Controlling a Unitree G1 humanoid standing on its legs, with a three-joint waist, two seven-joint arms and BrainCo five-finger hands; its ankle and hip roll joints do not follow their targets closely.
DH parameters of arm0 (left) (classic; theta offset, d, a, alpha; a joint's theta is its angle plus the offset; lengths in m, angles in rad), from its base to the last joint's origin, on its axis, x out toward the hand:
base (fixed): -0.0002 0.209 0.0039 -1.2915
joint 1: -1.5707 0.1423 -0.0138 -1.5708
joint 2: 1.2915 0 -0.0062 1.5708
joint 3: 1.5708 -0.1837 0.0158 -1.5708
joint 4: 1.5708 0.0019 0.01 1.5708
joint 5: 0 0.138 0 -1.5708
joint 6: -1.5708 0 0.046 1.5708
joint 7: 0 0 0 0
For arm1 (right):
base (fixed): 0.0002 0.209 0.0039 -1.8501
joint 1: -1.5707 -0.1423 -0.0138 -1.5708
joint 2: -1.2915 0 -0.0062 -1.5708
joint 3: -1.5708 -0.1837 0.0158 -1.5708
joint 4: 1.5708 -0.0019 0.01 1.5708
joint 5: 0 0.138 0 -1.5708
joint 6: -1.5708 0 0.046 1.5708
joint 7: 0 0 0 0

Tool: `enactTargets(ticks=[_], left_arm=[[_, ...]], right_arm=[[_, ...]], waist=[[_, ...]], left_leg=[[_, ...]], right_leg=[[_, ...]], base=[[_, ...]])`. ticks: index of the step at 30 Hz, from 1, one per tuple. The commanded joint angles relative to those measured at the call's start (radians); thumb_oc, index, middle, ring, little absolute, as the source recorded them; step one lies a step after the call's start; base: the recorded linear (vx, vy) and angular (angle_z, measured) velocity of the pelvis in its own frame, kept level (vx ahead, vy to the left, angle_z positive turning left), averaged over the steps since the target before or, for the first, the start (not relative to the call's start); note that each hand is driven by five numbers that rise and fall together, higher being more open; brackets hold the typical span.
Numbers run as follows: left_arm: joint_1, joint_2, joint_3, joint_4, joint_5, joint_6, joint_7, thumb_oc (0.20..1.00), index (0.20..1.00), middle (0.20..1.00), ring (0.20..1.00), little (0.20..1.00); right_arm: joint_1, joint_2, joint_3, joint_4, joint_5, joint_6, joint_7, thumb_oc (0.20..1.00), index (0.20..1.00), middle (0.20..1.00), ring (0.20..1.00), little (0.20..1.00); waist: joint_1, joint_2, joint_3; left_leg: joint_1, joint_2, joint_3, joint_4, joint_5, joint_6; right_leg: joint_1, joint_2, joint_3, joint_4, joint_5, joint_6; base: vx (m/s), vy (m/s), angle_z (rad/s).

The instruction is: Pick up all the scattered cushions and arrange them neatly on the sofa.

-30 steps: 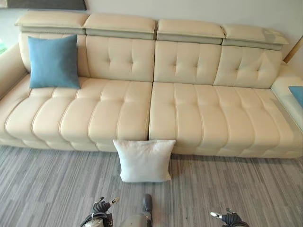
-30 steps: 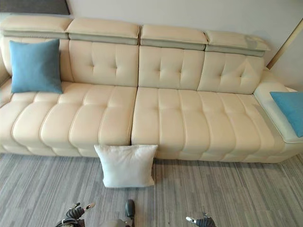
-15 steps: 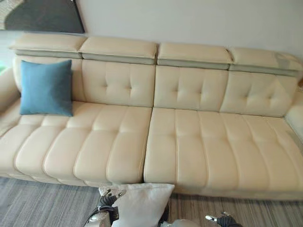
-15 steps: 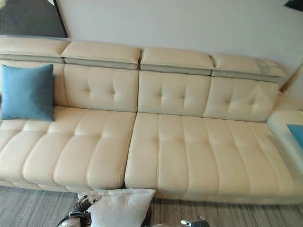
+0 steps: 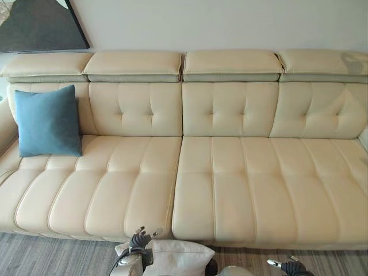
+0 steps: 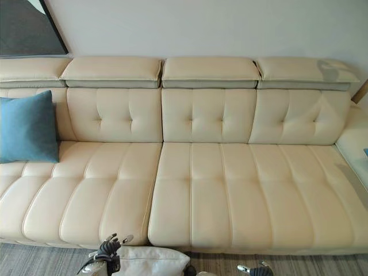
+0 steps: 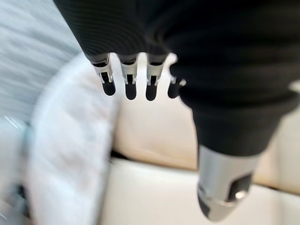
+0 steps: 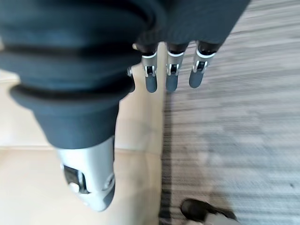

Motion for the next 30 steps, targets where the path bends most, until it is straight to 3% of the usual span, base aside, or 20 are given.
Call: enactTargets(ticks=[1, 3, 4, 5, 6, 8, 14, 15, 17, 21, 30], left_arm=[[-0.068, 0.084, 0.051, -0.053, 0.019, -0.032, 0.006, 1.000, 1.000, 1.000, 1.000, 1.000], [-0.073, 0.096, 0.066, -0.019, 0.018, -0.035, 0.004, 1.000, 1.000, 1.000, 1.000, 1.000], [-0.071, 0.097, 0.071, 0.028, 0.027, -0.035, -0.001, 1.000, 1.000, 1.000, 1.000, 1.000], [-0.070, 0.094, 0.079, 0.060, 0.032, -0.030, -0.002, 1.000, 1.000, 1.000, 1.000, 1.000], [-0.060, 0.096, 0.110, 0.111, 0.030, -0.028, -0.005, 1.000, 1.000, 1.000, 1.000, 1.000], [-0.054, 0.081, 0.144, 0.222, 0.044, -0.014, -0.015, 1.000, 1.000, 1.000, 1.000, 1.000], [-0.153, 0.091, 0.149, 0.303, -0.005, -0.030, 0.048, 1.000, 1.000, 1.000, 1.000, 1.000], [-0.199, 0.103, 0.125, 0.290, -0.018, -0.043, 0.070, 1.000, 1.000, 1.000, 1.000, 1.000], [-0.227, 0.112, 0.112, 0.285, -0.016, -0.050, 0.085, 1.000, 1.000, 1.000, 1.000, 1.000], [-0.416, 0.190, 0.049, 0.279, -0.002, -0.063, 0.161, 1.000, 1.000, 1.000, 1.000, 1.000], [-0.591, 0.283, -0.010, 0.277, 0.033, -0.071, 0.211, 1.000, 1.000, 1.000, 1.000, 1.000]], right_arm=[[-0.104, 0.036, 0.088, 0.024, -0.047, -0.003, -0.002, 1.000, 1.000, 1.000, 1.000, 1.000], [-0.119, 0.041, 0.103, 0.030, -0.051, -0.010, 0.001, 1.000, 1.000, 1.000, 1.000, 1.000], [-0.119, 0.045, 0.112, 0.042, -0.046, -0.019, 0.010, 1.000, 1.000, 1.000, 1.000, 1.000], [-0.118, 0.050, 0.117, 0.054, -0.048, -0.022, 0.010, 1.000, 1.000, 1.000, 1.000, 1.000], [-0.122, 0.057, 0.124, 0.072, -0.052, -0.023, 0.010, 1.000, 1.000, 1.000, 1.000, 1.000], [-0.134, 0.059, 0.114, 0.135, -0.043, -0.022, 0.005, 1.000, 1.000, 1.000, 1.000, 1.000], [-0.262, 0.058, 0.112, 0.146, 0.030, -0.038, -0.047, 1.000, 1.000, 1.000, 1.000, 1.000], [-0.309, 0.050, 0.130, 0.128, 0.043, -0.050, -0.065, 1.000, 1.000, 1.000, 1.000, 1.000], [-0.341, 0.047, 0.140, 0.119, 0.046, -0.054, -0.077, 1.000, 1.000, 1.000, 1.000, 1.000], [-0.561, -0.008, 0.186, 0.100, 0.070, -0.077, -0.149, 1.000, 1.000, 1.000, 1.000, 1.000], [-0.764, -0.061, 0.216, 0.110, 0.093, -0.099, -0.192, 1.000, 1.000, 1.000, 1.000, 1.000]], waist=[[0.021, -0.052, 0.042], [0.026, -0.048, 0.048], [0.024, -0.044, 0.036], [0.034, -0.050, 0.027], [0.058, -0.065, 0.012], [0.054, -0.064, 0.016], [0.055, -0.033, 0.158], [0.061, -0.027, 0.205], [0.062, -0.024, 0.215], [0.062, -0.018, 0.238], [0.055, -0.029, 0.262]], left_leg=[[-0.015, -0.025, 0.033, -0.047, -0.014, -0.008], [-0.037, -0.023, 0.046, -0.047, -0.008, -0.003], [-0.049, -0.024, 0.054, -0.047, -0.009, -0.002], [-0.051, -0.026, 0.067, -0.047, -0.015, -0.006], [-0.064, -0.026, 0.100, -0.047, -0.015, -0.017], [-0.063, -0.022, 0.104, -0.047, -0.007, -0.021], [-0.216, -0.026, 0.061, -0.039, 0.059, -0.011], [-0.316, -0.027, 0.044, 0.052, 0.038, -0.012], [-0.378, -0.028, 0.039, 0.088, 0.036, -0.012], [-0.652, -0.027, 0.019, 0.204, 0.035, -0.012], [-0.775, -0.018, 0.023, 0.230, 0.040, -0.023]], right_leg=[[0.014, -0.154, 0.080, -0.169, 0.083, 0.147], [0.016, -0.135, 0.051, -0.111, 0.049, 0.132], [0.038, -0.106, 0.051, -0.055, -0.012, 0.110], [0.069, -0.098, 0.021, -0.065, -0.039, 0.103], [0.086, -0.095, -0.059, -0.142, -0.021, 0.107], [0.077, -0.091, -0.039, -0.169, -0.024, 0.105], [-0.091, -0.105, -0.044, -0.123, -0.006, 0.086], [-0.174, -0.117, -0.043, -0.059, -0.018, 0.082], [-0.232, -0.122, -0.040, -0.021, -0.020, 0.077], [-0.515, -0.144, -0.016, 0.124, -0.038, 0.064], [-0.654, -0.144, -0.005, 0.174, -0.042, 0.065]], base=[[-0.19, 0.289, -0.54], [-0.12, 0.197, -0.52], [0.00, 0.132, -0.62], [0.01, 0.060, -0.46], [0.04, -0.015, -0.30], [0.04, -0.026, -0.94], [-0.17, -0.011, 0.33], [-0.18, -0.012, 0.02], [-0.13, -0.001, 0.23], [-0.09, 0.022, 0.28], [0.02, -0.003, 0.07]])
